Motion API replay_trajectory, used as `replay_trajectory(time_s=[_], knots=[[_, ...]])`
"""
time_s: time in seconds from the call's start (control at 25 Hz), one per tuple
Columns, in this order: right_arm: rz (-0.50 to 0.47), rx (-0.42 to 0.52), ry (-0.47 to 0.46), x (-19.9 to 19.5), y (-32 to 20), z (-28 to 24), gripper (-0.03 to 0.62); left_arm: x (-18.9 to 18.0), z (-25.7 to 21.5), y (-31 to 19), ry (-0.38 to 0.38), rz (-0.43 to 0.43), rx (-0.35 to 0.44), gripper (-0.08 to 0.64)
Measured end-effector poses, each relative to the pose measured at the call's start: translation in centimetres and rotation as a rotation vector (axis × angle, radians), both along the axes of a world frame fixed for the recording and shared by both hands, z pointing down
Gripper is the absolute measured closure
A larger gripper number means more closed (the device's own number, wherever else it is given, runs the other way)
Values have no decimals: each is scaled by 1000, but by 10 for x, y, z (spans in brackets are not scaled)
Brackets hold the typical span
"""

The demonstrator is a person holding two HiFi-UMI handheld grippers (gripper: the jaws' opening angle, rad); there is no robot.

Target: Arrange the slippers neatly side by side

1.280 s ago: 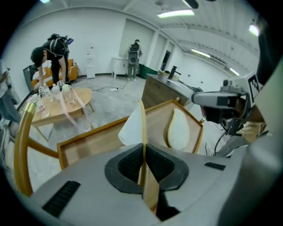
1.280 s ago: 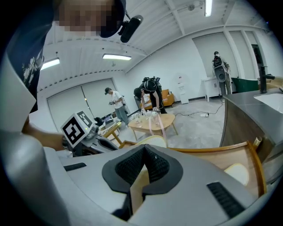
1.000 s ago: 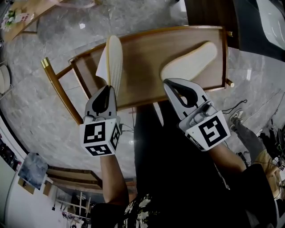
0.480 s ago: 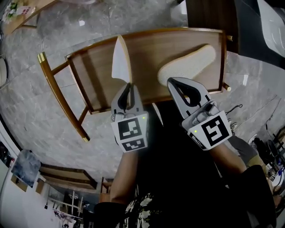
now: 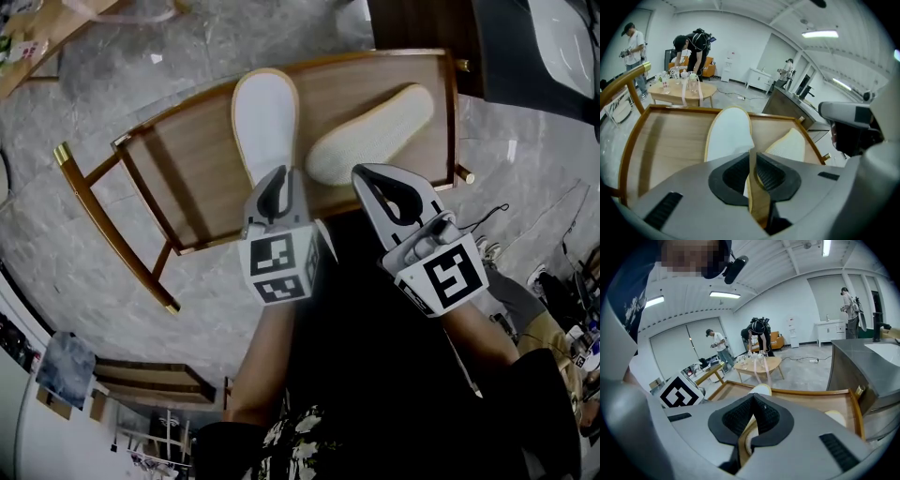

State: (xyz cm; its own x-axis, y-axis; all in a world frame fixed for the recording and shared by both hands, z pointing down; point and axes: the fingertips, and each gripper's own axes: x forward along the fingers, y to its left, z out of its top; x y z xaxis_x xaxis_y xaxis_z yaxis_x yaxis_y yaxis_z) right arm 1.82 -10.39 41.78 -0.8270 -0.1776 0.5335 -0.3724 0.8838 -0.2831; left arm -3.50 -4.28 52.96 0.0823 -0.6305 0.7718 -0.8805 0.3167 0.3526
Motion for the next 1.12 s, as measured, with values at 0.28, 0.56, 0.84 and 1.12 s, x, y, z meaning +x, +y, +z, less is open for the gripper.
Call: replay_trajectory(time_s=[0.28, 0.56, 0.84, 1.12], knots=[[46, 1, 11, 11, -3, 2, 600, 17, -16, -13, 16, 91, 65, 483], [81, -18, -14, 2, 10, 2, 601, -33, -44, -22, -139, 38, 121, 365], [130, -6, -11, 10, 13, 4, 600, -36, -4, -42, -257, 292, 19, 356], [194, -12, -6, 16, 17, 4, 601, -58, -5, -24, -237, 225, -25, 541]])
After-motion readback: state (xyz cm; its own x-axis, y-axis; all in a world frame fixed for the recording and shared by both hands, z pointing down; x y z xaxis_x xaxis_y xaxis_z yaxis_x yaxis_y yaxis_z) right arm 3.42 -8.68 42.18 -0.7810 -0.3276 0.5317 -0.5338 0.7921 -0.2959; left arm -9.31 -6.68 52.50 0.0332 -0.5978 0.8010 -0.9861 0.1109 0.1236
